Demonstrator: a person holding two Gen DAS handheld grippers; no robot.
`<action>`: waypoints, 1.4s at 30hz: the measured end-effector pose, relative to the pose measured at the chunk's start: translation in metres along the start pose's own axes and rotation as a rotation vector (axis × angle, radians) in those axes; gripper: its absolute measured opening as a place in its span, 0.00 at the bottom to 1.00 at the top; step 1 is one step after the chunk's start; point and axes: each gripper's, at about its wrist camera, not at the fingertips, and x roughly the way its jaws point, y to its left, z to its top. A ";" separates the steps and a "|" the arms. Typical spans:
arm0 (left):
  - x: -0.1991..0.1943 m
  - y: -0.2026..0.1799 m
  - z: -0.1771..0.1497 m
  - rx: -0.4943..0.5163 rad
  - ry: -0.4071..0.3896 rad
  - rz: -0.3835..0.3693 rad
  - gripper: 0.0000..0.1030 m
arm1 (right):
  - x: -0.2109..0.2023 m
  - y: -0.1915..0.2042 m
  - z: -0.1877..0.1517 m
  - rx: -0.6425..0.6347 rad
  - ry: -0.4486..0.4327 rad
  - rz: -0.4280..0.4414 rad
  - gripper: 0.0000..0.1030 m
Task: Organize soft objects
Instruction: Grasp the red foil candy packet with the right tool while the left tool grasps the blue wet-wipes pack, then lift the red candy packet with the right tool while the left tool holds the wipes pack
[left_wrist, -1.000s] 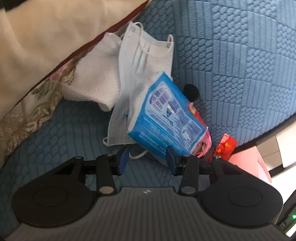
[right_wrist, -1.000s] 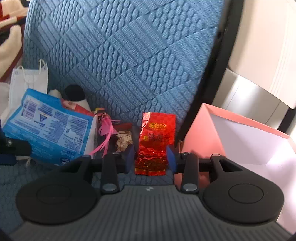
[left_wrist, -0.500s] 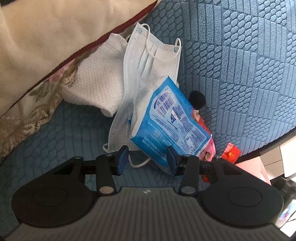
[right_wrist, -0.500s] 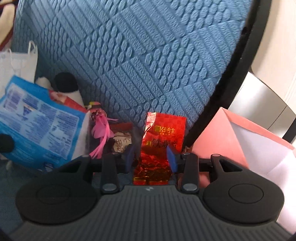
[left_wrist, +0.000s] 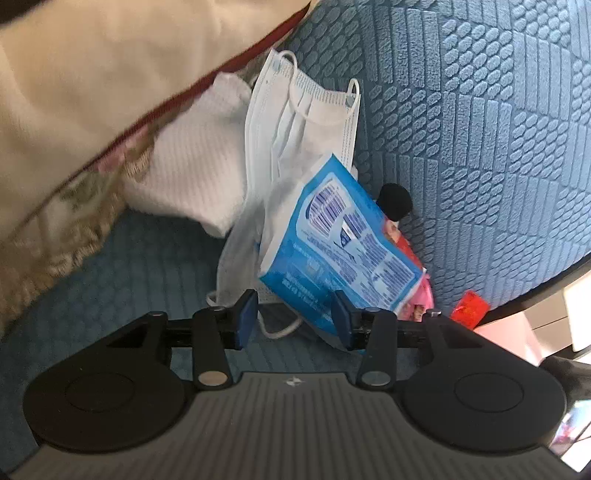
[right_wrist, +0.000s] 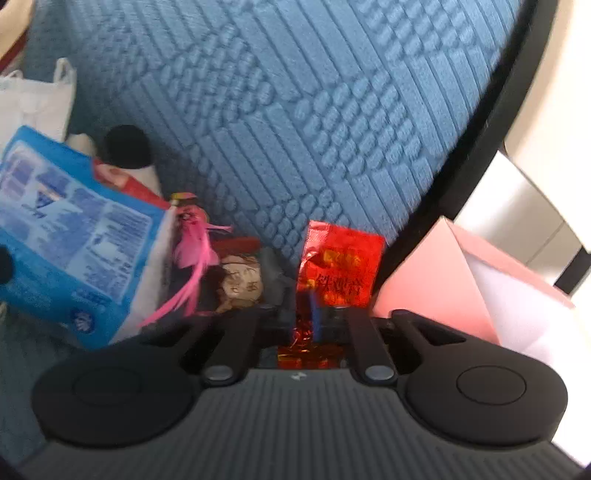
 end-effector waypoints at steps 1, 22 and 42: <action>-0.001 -0.001 0.000 0.009 -0.008 0.005 0.48 | -0.006 0.001 -0.001 -0.013 -0.010 0.000 0.03; -0.025 -0.009 0.002 0.063 -0.094 -0.001 0.10 | -0.019 -0.016 0.011 0.003 -0.080 0.018 0.38; -0.024 -0.011 0.001 0.084 -0.097 0.009 0.10 | 0.023 -0.009 0.032 -0.078 -0.059 -0.002 0.62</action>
